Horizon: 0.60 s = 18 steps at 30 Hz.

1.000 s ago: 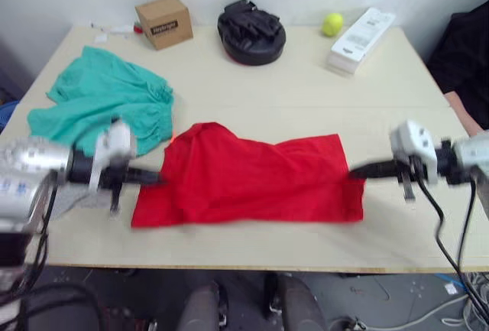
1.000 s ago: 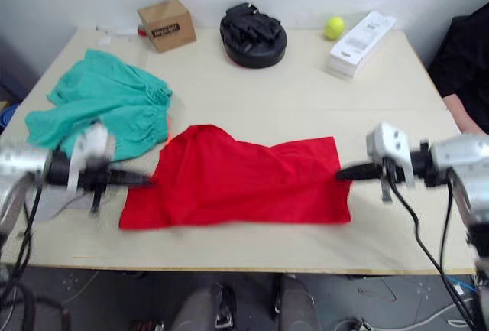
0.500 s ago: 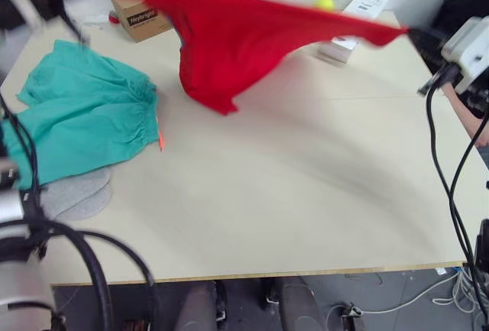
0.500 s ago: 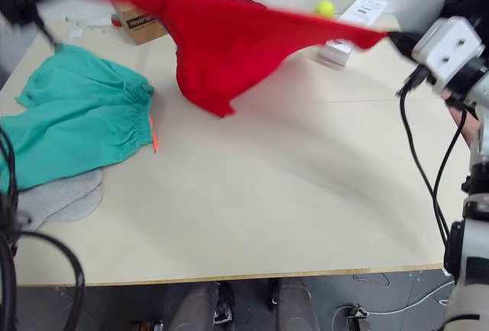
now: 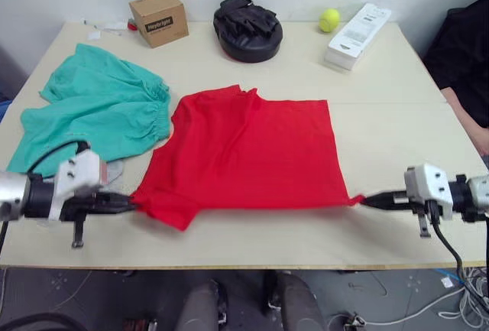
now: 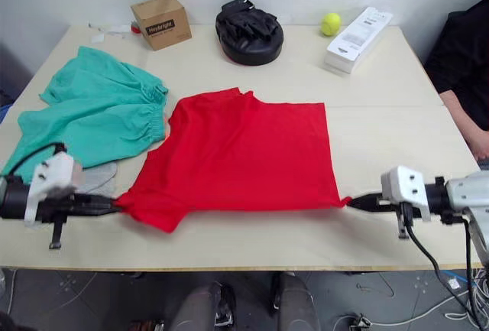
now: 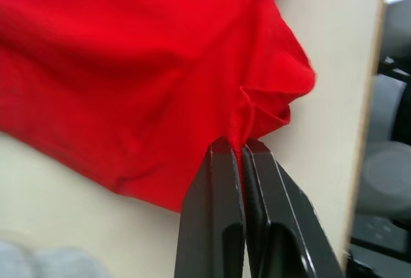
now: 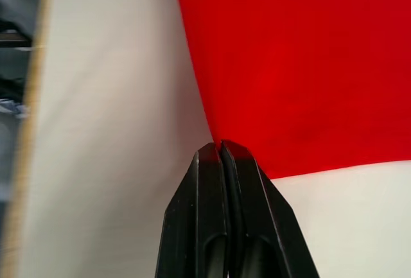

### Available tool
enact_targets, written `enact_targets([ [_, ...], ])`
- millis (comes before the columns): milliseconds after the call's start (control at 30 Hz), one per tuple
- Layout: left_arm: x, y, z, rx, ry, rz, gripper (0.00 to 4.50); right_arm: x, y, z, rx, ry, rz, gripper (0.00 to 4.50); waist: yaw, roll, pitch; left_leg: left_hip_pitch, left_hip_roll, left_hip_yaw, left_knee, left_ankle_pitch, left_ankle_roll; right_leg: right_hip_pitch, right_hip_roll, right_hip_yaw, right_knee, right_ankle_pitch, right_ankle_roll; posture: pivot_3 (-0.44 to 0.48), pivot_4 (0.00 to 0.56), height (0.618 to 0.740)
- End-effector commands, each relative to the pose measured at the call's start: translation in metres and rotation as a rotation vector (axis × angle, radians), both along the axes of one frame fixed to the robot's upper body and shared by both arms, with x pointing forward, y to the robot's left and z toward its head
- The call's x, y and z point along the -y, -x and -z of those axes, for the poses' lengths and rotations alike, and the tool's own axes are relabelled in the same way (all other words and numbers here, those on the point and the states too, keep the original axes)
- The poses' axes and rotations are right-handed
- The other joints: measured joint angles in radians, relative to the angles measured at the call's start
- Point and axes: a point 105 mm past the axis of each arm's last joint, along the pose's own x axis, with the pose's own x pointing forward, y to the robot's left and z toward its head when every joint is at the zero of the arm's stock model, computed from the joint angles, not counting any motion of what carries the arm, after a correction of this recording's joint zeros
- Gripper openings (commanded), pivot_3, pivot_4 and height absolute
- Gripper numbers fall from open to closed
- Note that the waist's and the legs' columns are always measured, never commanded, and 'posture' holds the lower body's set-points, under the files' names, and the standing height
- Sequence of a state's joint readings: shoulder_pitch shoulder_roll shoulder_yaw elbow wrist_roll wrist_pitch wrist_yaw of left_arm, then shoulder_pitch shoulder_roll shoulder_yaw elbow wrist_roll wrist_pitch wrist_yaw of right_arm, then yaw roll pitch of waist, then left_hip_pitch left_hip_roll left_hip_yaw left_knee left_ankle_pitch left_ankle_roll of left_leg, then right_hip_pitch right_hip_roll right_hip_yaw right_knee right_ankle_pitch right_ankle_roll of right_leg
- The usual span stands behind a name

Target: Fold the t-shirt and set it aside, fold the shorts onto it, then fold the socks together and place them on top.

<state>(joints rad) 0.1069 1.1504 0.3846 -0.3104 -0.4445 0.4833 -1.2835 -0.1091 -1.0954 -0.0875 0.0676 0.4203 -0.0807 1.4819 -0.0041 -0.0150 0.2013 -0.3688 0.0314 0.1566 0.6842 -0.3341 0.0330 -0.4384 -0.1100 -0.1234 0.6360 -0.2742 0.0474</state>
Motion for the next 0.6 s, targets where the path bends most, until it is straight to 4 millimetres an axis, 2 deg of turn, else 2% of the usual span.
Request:
enact_targets([
  [33, 0.008, 0.020, 0.009, -0.056, 0.006, 0.025, 0.00, 0.002, 0.024, -0.002, -0.091, 0.036, -0.063, 0.03, 0.001, 0.000, 0.000, 0.000, 0.000, 0.000, 0.000, 0.000, 0.000, 0.000, 0.000, 0.000, 0.000, 0.000, 0.000, 0.000, 0.150, 0.740],
  [233, 0.010, 0.056, 0.031, -0.210, -0.033, 0.074, 0.00, 0.008, 0.050, 0.001, -0.236, 0.055, -0.081, 0.03, 0.003, 0.000, 0.000, 0.000, 0.000, 0.000, -0.001, -0.001, 0.000, 0.000, 0.000, -0.001, -0.001, 0.000, -0.001, 0.000, 0.150, 0.740],
  [467, 0.014, 0.081, 0.033, -0.352, 0.004, 0.094, 0.00, 0.008, 0.076, 0.004, -0.383, 0.048, -0.078, 0.03, 0.005, 0.000, 0.000, 0.000, 0.001, -0.001, -0.001, -0.003, 0.000, 0.000, 0.000, -0.003, -0.002, -0.001, -0.002, 0.000, 0.150, 0.740],
  [567, 0.014, 0.083, 0.031, -0.358, -0.006, 0.104, 0.00, 0.006, 0.080, 0.000, -0.399, 0.031, -0.071, 0.03, 0.005, 0.000, 0.000, 0.000, 0.001, -0.002, -0.001, -0.003, 0.000, 0.001, 0.000, -0.003, -0.003, -0.001, -0.002, 0.000, 0.150, 0.740],
  [600, 0.013, 0.078, 0.028, -0.341, -0.002, 0.095, 0.00, 0.005, 0.078, -0.002, -0.392, 0.013, -0.058, 0.03, 0.005, 0.000, 0.000, 0.000, 0.001, -0.002, -0.001, -0.003, 0.000, 0.002, 0.000, -0.004, -0.004, -0.001, -0.002, 0.000, 0.150, 0.740],
])
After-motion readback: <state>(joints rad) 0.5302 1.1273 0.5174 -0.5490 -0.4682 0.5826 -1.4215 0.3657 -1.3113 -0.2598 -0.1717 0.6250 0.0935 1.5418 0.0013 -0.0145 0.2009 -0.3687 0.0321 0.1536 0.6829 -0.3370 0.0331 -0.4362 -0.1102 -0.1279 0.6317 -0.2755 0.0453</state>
